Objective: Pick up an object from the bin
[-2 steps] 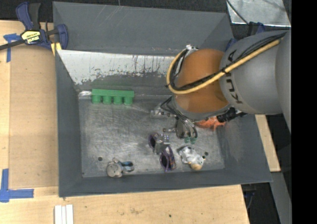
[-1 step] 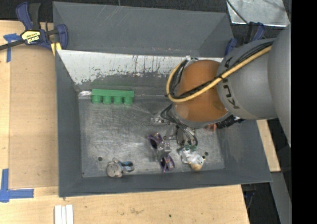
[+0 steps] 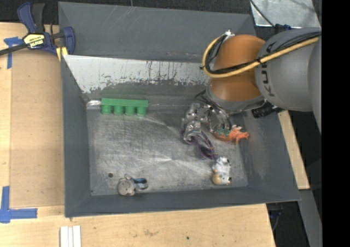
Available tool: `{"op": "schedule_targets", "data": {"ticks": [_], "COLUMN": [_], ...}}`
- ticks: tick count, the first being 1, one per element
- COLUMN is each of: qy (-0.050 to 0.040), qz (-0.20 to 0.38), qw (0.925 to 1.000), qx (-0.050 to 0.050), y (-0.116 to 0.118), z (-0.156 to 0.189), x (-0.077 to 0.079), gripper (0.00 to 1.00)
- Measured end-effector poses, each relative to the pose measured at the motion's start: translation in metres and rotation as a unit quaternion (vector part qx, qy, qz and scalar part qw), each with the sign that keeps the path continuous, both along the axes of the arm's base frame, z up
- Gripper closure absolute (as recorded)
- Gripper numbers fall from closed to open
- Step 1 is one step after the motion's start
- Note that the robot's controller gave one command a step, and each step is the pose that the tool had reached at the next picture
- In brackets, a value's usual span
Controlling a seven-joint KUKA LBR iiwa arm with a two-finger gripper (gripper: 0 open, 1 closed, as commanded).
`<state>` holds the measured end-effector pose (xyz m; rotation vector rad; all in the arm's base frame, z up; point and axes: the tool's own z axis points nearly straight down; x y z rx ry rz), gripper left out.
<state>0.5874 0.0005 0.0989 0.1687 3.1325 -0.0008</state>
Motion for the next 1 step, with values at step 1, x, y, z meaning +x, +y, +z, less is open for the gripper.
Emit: {"op": "schedule_targets", "data": {"ticks": [1], "qy": [0.0003], "qz": [0.0], "qw": [1.0], "qx": [0.0], "y": [0.0003], "z": [-0.0003], "x": [-0.0002], "gripper": [1.0]}}
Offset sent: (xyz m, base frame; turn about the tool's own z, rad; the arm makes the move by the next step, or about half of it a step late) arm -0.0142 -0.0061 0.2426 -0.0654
